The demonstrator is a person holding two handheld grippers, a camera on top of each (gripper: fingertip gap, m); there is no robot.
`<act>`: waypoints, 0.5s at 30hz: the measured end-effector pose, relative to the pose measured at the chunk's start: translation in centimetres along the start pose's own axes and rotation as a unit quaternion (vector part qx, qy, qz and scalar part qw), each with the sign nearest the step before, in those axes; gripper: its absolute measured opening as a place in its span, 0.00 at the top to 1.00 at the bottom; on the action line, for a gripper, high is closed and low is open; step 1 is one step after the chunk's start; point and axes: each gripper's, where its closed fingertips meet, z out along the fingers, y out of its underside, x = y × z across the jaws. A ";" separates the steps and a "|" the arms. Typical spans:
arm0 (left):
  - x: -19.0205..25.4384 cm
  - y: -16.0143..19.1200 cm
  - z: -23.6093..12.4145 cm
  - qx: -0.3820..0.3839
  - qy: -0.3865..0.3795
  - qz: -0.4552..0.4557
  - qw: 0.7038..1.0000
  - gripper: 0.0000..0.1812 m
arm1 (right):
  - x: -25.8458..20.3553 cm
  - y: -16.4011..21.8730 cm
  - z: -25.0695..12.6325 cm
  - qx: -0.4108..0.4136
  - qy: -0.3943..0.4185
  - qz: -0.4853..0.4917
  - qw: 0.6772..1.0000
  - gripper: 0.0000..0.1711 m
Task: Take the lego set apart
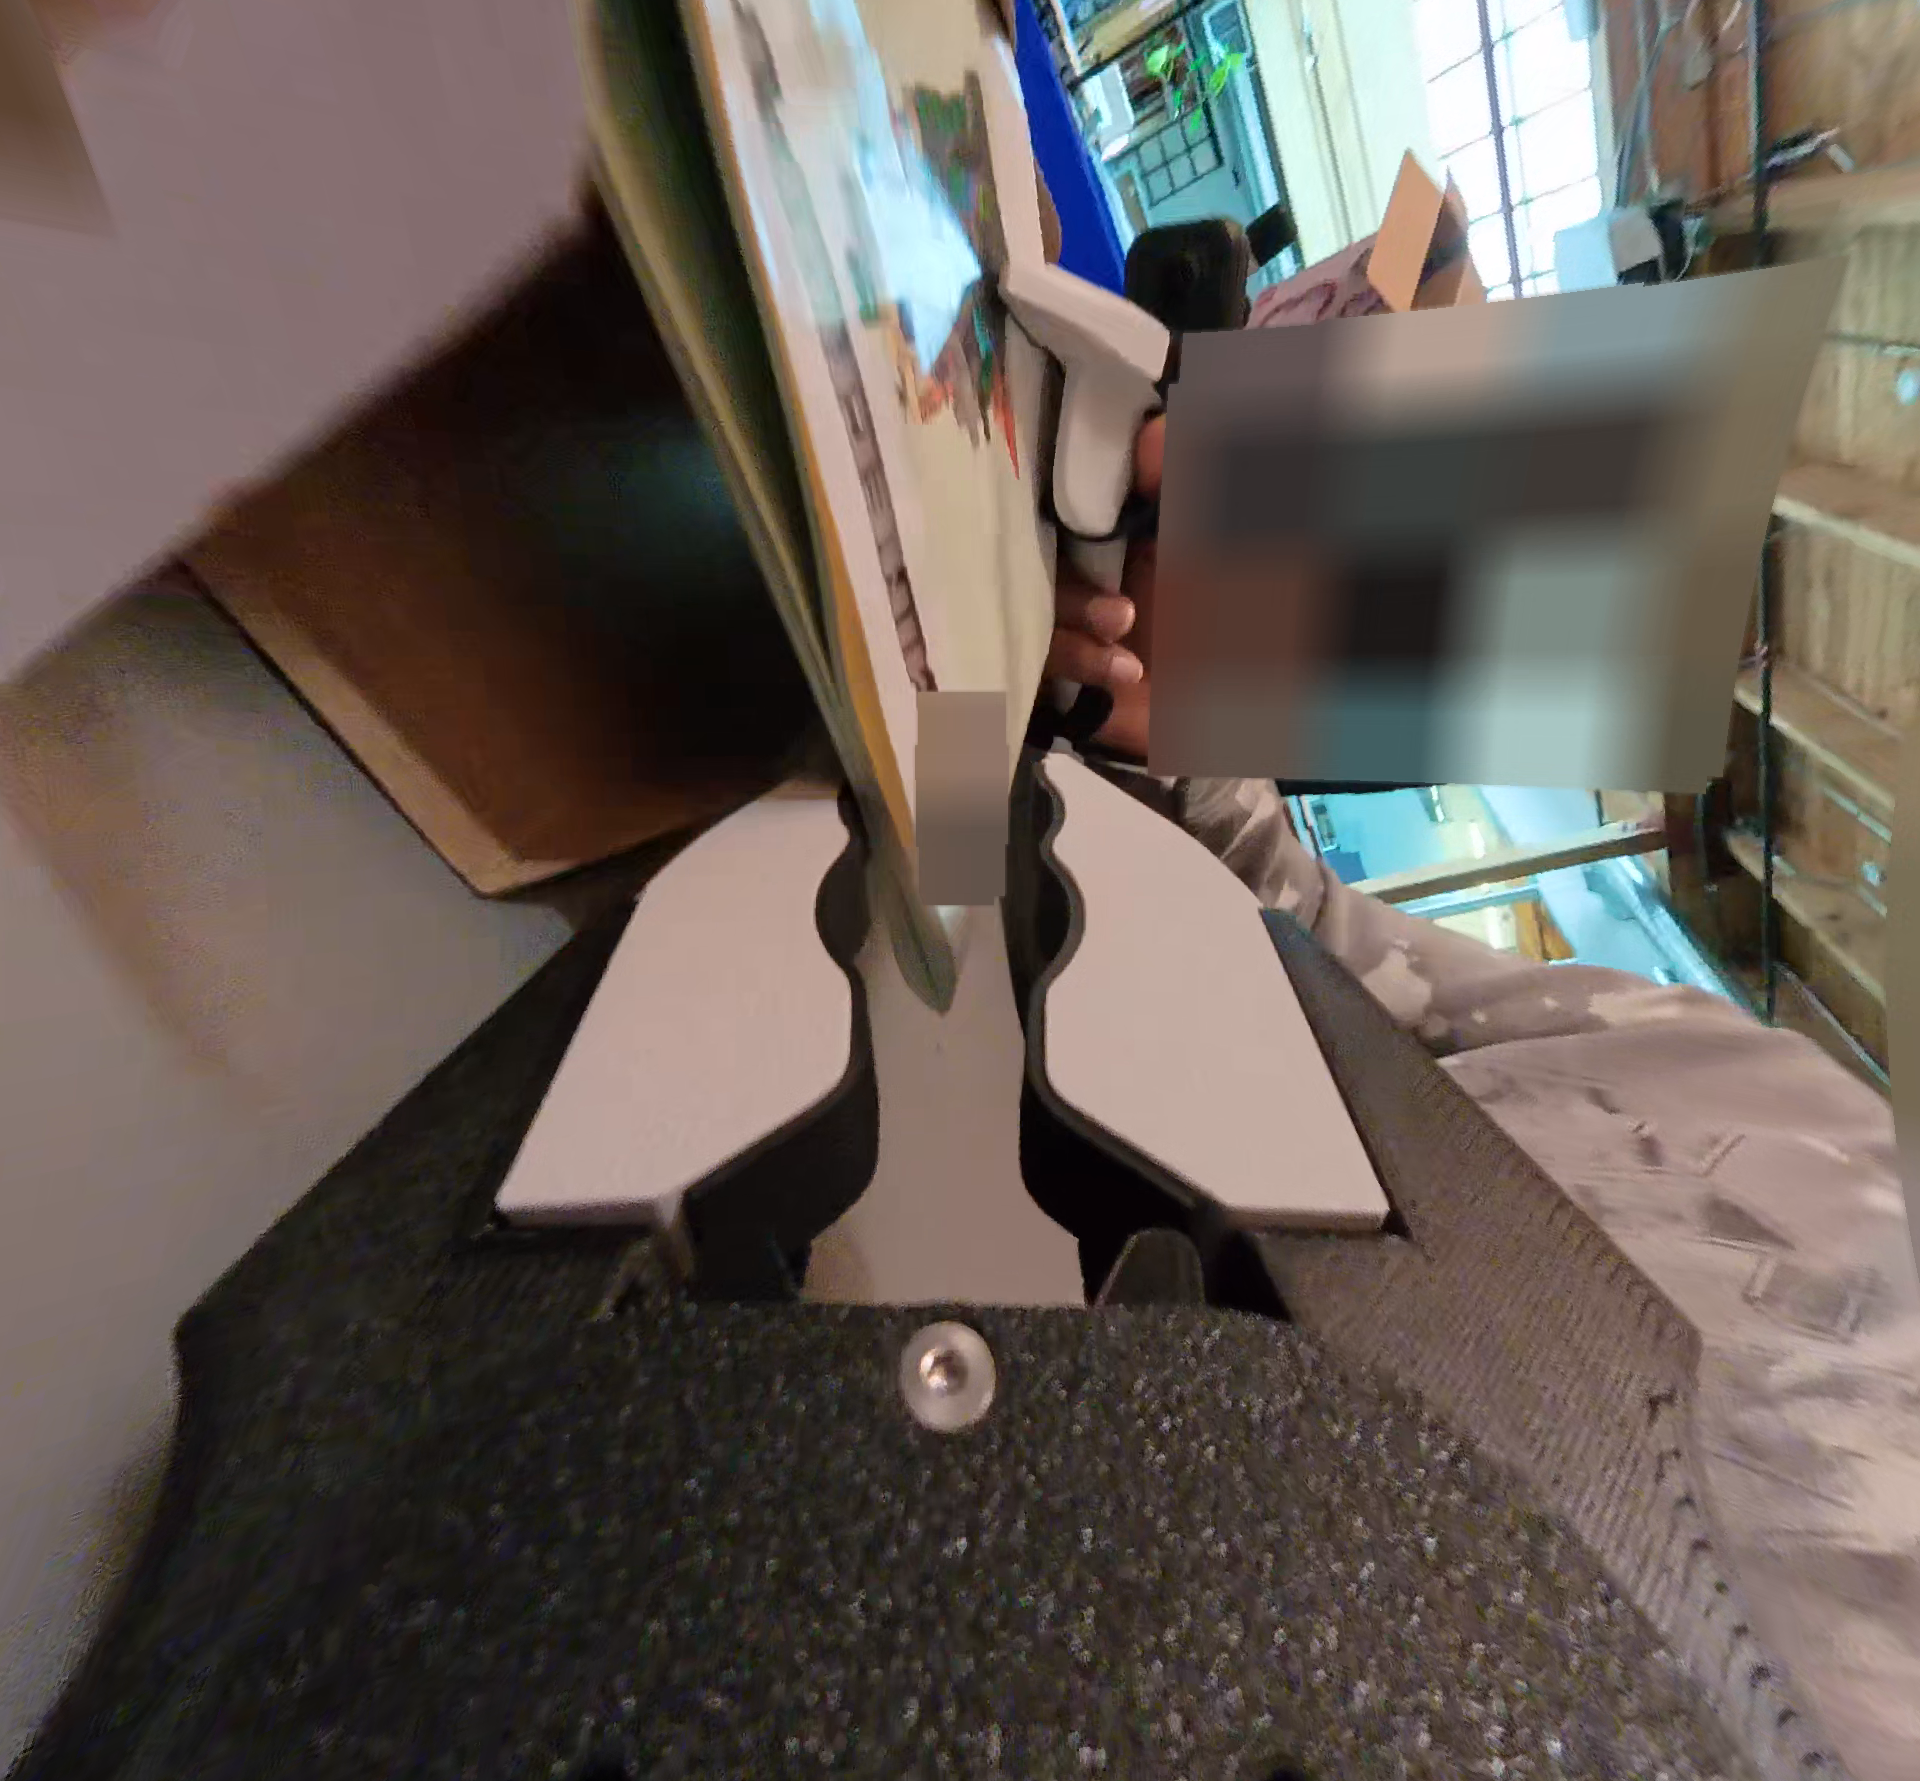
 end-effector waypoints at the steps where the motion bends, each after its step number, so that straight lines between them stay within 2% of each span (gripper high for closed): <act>1: -0.1 0.3 0.2 -0.004 -0.004 0.002 1.000 0.85 | 0.1 0.0 0.1 0.001 -0.001 0.006 1.000 0.98; 4: -0.7 -0.3 0.4 0.010 -0.019 -0.005 1.000 0.94 | 0.1 -0.3 0.3 0.014 -0.011 0.019 1.000 0.98; 7: -0.4 -1.0 0.3 0.015 -0.016 -0.003 1.000 0.98 | 0.1 -0.4 0.5 0.019 -0.022 0.031 0.999 0.98; 11: 0.6 0.1 0.6 -0.038 0.021 -0.051 0.998 0.98 | 0.2 0.0 -0.1 0.000 -0.012 0.019 1.000 0.97; 15: 0.3 1.2 1.1 -0.050 0.028 -0.068 0.996 0.98 | 0.6 0.8 -0.9 -0.030 0.006 0.002 1.000 0.95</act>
